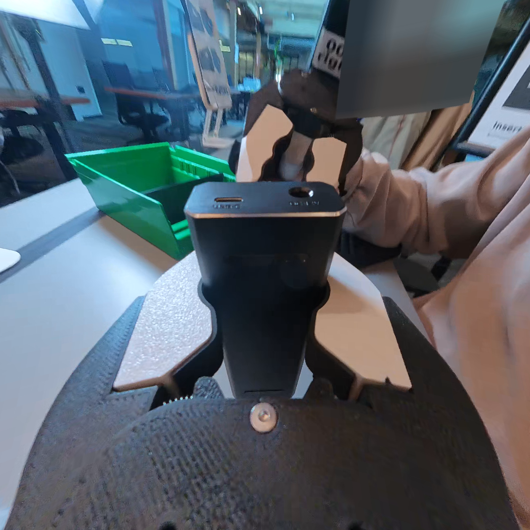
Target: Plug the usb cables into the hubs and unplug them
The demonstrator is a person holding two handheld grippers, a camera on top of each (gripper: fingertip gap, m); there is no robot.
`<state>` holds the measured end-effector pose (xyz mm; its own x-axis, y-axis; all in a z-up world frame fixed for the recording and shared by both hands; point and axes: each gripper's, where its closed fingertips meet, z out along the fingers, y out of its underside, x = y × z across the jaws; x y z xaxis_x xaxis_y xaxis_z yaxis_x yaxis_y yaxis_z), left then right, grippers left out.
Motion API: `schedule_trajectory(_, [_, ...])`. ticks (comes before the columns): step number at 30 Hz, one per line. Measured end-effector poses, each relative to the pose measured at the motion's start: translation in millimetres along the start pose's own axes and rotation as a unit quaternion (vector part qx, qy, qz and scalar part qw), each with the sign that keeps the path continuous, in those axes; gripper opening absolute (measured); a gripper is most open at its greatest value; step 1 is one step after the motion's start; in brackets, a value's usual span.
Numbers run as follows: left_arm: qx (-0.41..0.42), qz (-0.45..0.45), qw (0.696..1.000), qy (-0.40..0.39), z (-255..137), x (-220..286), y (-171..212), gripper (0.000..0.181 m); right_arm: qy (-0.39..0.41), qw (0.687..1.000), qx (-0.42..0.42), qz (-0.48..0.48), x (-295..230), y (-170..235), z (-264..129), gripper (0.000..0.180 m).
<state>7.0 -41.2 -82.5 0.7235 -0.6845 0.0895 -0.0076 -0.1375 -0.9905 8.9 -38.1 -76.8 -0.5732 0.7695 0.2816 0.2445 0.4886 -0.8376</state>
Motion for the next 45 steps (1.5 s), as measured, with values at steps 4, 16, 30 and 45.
schedule_trajectory(4, [0.084,-0.022,0.996,-0.011,-26.3,-11.3,-28.5,0.072,0.053,0.993,0.085,0.067,28.0,-12.5,-41.9,0.030])
schedule_trajectory(16, [0.206,-0.060,0.976,0.044,-37.4,-2.2,-50.5,0.072,-0.022,0.982,0.083,0.166,-20.3,42.4,28.2,0.069])
schedule_trajectory(30, [0.154,-0.102,0.980,0.069,-2.1,14.4,-31.5,0.073,-0.103,0.949,0.167,0.247,-48.3,4.7,52.9,0.061])
schedule_trajectory(45, [0.116,-0.098,0.985,-0.078,-0.5,-19.6,-13.6,0.032,0.280,0.951,0.101,0.085,21.4,22.3,27.6,0.062])
